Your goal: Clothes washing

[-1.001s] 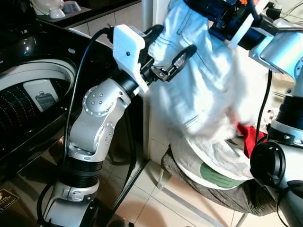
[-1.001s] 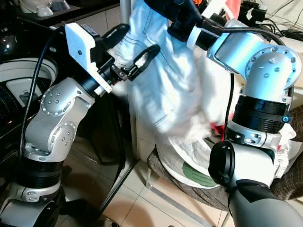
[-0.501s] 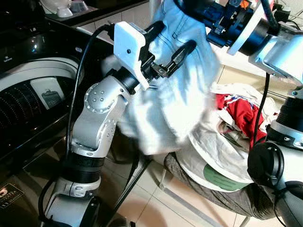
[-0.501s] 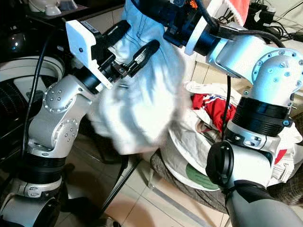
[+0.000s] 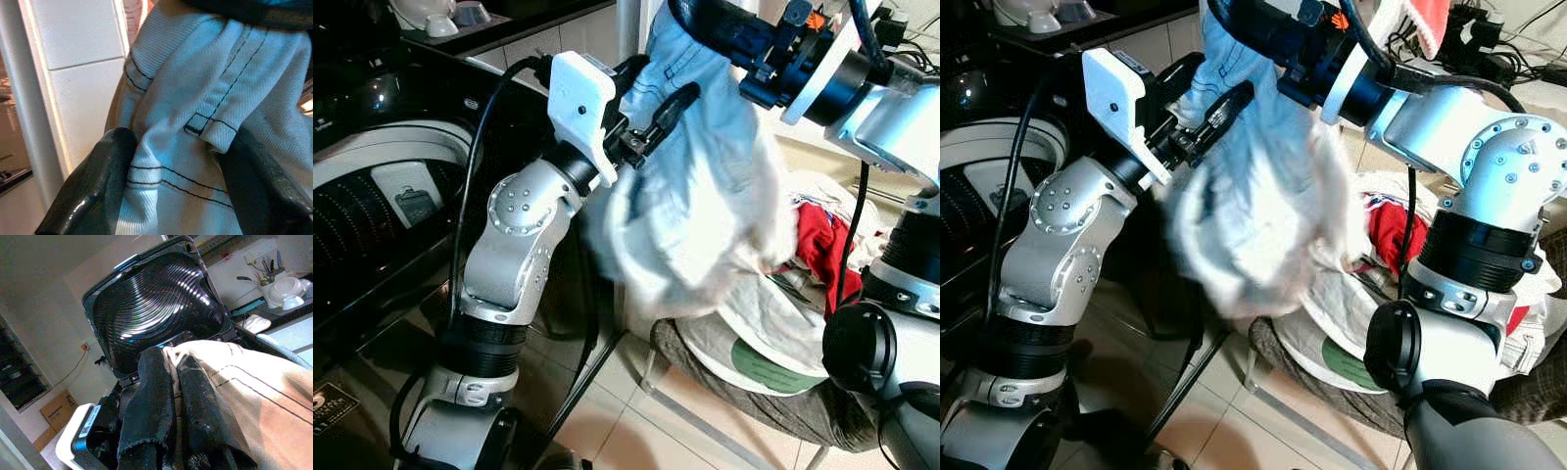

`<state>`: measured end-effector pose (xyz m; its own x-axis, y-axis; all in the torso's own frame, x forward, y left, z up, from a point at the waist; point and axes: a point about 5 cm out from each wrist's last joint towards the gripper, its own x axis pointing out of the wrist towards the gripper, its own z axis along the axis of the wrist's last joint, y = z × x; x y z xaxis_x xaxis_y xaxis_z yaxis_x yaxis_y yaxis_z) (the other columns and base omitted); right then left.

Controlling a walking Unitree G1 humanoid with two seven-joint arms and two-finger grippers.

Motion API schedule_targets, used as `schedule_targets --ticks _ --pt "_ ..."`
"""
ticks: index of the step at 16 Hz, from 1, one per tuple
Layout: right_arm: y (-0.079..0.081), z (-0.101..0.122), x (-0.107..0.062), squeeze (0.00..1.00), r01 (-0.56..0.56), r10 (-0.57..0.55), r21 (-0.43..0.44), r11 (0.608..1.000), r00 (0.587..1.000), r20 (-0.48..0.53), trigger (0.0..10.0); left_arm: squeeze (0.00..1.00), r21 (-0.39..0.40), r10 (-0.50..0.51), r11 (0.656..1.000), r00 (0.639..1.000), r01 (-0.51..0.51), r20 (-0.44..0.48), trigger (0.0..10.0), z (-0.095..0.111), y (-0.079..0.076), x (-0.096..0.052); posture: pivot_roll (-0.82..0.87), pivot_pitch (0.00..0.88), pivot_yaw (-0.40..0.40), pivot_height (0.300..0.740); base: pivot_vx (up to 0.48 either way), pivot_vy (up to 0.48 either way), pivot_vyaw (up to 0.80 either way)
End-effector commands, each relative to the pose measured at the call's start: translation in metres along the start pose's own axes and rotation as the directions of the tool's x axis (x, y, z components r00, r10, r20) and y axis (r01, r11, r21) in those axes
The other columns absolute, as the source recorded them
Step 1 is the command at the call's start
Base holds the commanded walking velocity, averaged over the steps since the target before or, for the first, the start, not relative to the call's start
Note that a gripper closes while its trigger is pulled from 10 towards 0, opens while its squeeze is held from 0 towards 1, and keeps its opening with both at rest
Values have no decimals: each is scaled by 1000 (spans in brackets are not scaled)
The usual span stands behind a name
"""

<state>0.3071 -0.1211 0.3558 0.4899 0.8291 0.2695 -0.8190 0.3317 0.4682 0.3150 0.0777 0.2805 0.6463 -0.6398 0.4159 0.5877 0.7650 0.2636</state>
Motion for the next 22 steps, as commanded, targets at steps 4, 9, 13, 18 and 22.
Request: schedule_targets --ticks 4,9,13,18,22 --pt "22 11 -4 0 -114 117 -55 992 992 51 0 0 16 86 996 993 -85 -83 0 -13 14 -5 -32 0 -13 740 0 0 0" --pt "23 11 -4 0 -109 112 -52 993 992 51 0 0 32 113 993 991 -111 -73 0 -11 20 -7 -29 0 -19 740 0 0 0" --pt "22 13 -4 0 -95 98 -58 994 994 53 0 0 58 197 979 979 -194 -45 0 -5 38 -9 -28 0 -21 740 0 0 0" --pt "23 13 -2 847 -103 107 -58 993 992 71 2863 0 110 259 961 965 -253 -43 0 0 59 -11 -30 0 -10 740 0 0 0" --pt "24 -3 -2 1000 -83 78 -159 984 996 -38 10000 0 460 499 768 867 -446 8 0 39 146 -21 -26 0 -1 740 0 0 0"
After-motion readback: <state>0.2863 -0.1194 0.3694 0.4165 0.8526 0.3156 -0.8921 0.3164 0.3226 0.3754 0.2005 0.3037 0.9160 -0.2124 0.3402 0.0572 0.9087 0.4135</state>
